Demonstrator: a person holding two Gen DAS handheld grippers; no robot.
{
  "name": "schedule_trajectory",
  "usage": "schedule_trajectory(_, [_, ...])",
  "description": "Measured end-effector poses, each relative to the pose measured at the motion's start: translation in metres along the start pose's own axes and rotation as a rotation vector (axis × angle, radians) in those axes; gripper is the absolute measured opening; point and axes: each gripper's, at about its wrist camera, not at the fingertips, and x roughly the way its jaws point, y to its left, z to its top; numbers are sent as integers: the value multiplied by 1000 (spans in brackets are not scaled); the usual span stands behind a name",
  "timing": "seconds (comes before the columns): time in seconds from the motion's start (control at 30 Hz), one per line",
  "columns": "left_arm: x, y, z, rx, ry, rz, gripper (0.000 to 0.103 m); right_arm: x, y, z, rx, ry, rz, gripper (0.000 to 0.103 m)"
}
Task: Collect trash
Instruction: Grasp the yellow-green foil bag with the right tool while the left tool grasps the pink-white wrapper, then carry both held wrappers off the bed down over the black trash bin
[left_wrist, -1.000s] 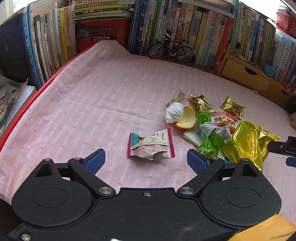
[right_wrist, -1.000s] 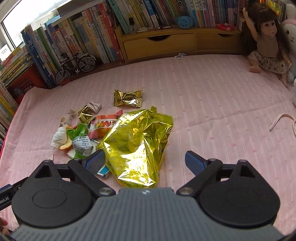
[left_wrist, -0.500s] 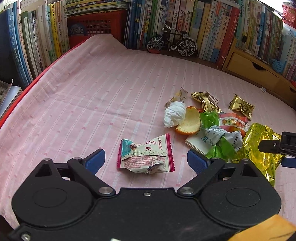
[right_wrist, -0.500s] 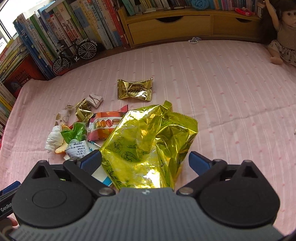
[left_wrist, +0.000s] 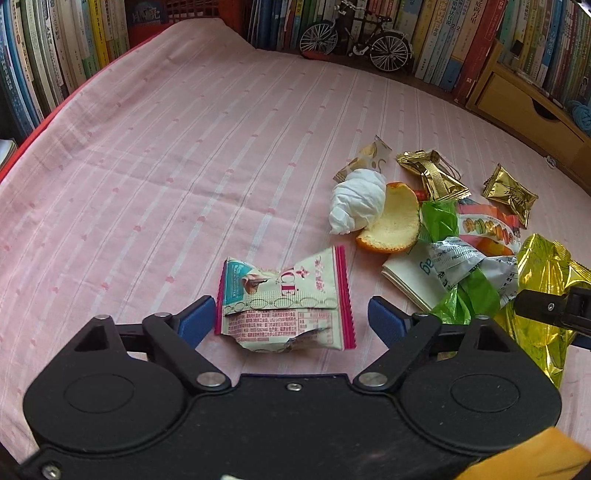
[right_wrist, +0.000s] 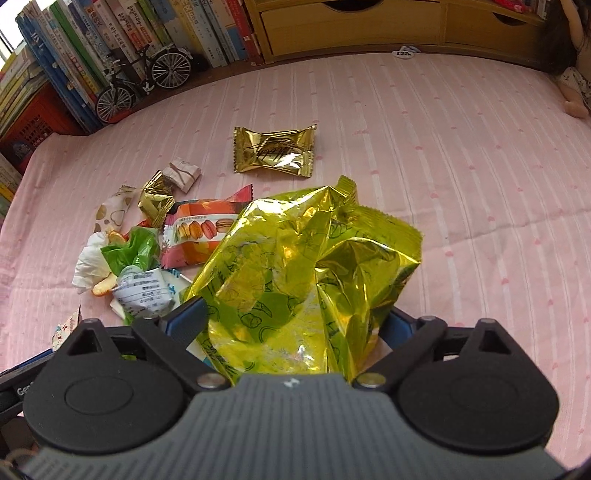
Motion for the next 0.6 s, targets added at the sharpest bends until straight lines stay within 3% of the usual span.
schedule_trajectory(0.07, [-2, 0, 0, -10, -9, 5, 71, -3, 2, 0, -15, -1, 5, 77])
schedule_trajectory(0.1, [-3, -1, 0, -9, -18, 3, 63, -5, 2, 0, -16, -2, 11, 63])
schedule_trajectory(0.13, [-5, -1, 0, -7, -22, -2, 54, -6, 3, 0, -16, 3, 10, 54])
schedule_trajectory(0.17, [-8, -1, 1, -7, -26, -8, 51, -7, 3, 0, -15, 7, -3, 37])
schedule_trajectory(0.2, [-10, -1, 1, -9, -30, -13, 44, -8, 3, 0, -15, 10, -7, 31])
schedule_trajectory(0.33, [-18, -1, 4, -8, -50, -22, 19, -17, 2, 1, -12, -15, 11, 27])
schedule_trajectory(0.4, [-22, -2, 5, -7, -66, -26, 12, -24, 3, 3, -11, -36, 13, 26])
schedule_trajectory(0.6, [-37, -3, 6, 10, -109, -36, 6, -40, 1, 10, 12, -102, -1, 24])
